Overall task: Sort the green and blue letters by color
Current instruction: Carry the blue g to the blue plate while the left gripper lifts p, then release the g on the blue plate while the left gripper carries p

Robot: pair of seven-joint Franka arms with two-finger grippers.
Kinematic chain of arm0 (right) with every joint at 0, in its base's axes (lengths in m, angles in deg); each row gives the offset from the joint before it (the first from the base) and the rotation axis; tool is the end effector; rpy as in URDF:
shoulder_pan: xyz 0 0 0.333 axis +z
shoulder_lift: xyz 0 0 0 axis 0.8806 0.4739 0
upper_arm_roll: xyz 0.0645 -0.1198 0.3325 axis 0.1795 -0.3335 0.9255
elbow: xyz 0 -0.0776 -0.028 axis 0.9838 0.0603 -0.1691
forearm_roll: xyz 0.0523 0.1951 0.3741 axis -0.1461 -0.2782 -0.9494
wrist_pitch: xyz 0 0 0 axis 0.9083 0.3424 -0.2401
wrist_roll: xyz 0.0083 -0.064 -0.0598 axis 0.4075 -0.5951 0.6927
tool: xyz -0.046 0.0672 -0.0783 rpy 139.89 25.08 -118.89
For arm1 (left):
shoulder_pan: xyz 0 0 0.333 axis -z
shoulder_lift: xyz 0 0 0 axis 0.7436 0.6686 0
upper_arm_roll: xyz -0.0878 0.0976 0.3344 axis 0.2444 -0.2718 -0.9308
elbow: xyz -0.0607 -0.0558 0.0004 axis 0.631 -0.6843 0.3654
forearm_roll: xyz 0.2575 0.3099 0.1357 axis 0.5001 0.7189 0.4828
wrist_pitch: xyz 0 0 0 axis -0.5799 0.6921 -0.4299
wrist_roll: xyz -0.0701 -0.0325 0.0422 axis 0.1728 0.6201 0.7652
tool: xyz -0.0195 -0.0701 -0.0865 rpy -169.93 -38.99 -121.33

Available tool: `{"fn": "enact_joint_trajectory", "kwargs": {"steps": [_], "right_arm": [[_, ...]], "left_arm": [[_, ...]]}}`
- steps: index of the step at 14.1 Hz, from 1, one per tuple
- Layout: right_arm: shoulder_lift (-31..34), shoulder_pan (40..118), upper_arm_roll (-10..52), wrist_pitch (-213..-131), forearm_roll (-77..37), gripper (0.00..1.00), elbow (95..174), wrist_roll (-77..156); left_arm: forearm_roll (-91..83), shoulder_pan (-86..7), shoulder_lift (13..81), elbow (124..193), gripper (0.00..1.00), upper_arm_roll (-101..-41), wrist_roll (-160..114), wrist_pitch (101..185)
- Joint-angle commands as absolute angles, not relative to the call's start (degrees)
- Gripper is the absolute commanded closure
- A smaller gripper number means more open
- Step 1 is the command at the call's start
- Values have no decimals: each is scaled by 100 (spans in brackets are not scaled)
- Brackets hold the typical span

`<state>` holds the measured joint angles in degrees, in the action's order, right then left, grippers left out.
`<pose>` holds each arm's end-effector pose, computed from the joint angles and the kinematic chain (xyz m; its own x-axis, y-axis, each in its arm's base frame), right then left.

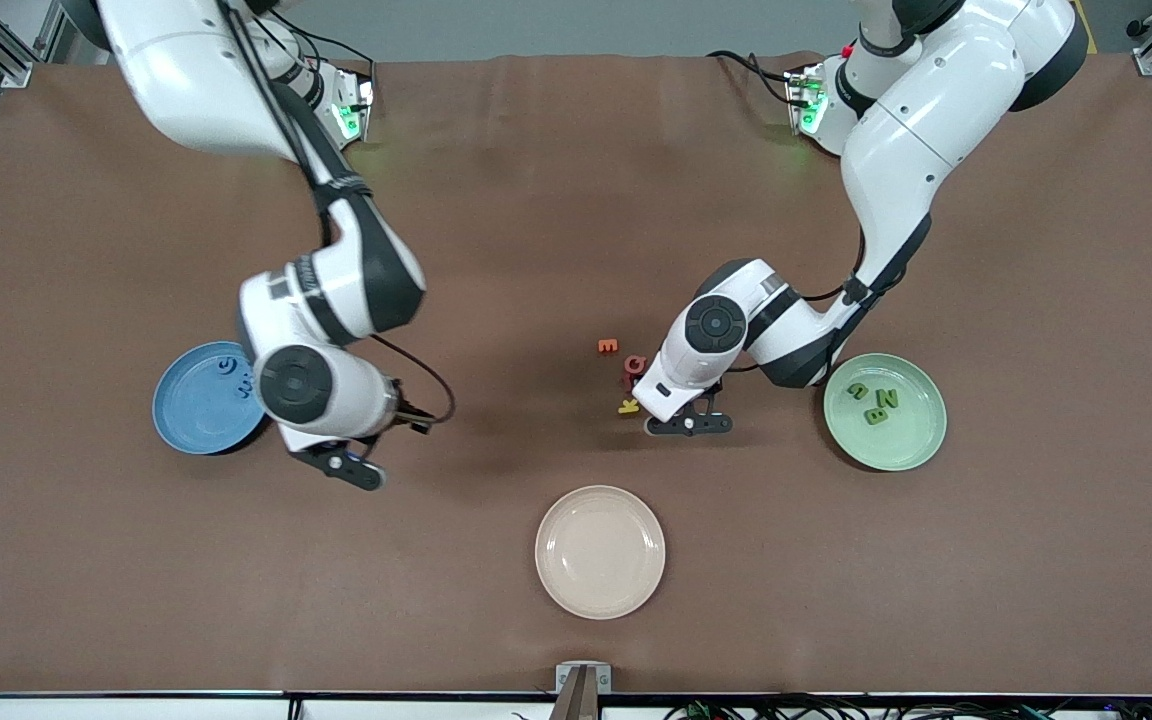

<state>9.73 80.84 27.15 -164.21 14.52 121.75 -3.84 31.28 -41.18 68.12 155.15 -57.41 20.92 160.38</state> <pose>0.6894 0.2505 0.3440 0.9250 -0.3394 -0.1711 -0.3314 -0.9406 0.0739 0.5964 -0.4085 0.1783 0.9988 0.0163 -0.0471 0.0189 -0.9983 0.0557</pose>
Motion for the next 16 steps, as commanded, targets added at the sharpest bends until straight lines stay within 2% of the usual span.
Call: {"fn": "enact_joint_trajectory", "kwargs": {"steps": [1, 4, 6, 9, 16], "right_arm": [[-106, 7605, 2801, -17278, 1482, 100, 14061, 666], [-458, 7157, 2801, -17911, 1859, 100, 14923, 1405], [-599, 6823, 2801, -18219, 1913, 100, 15310, 2011], [-740, 6243, 2801, -18912, 1922, 100, 15926, 3047], [-408, 5082, 2801, -19915, 1922, 100, 16042, 5000]], "left_arm": [[3207, -4048, 6819, 15474, 37, -5778, 2197, 16010], [3207, -4005, 6819, 15465, 37, -5778, 2223, 16010], [3207, -4004, 6837, 15474, 43, -5778, 2249, 16010], [3207, -4004, 6854, 15474, 57, -5778, 2267, 16010], [3224, -3978, 6846, 15474, 79, -5866, 2617, 16010]]}}
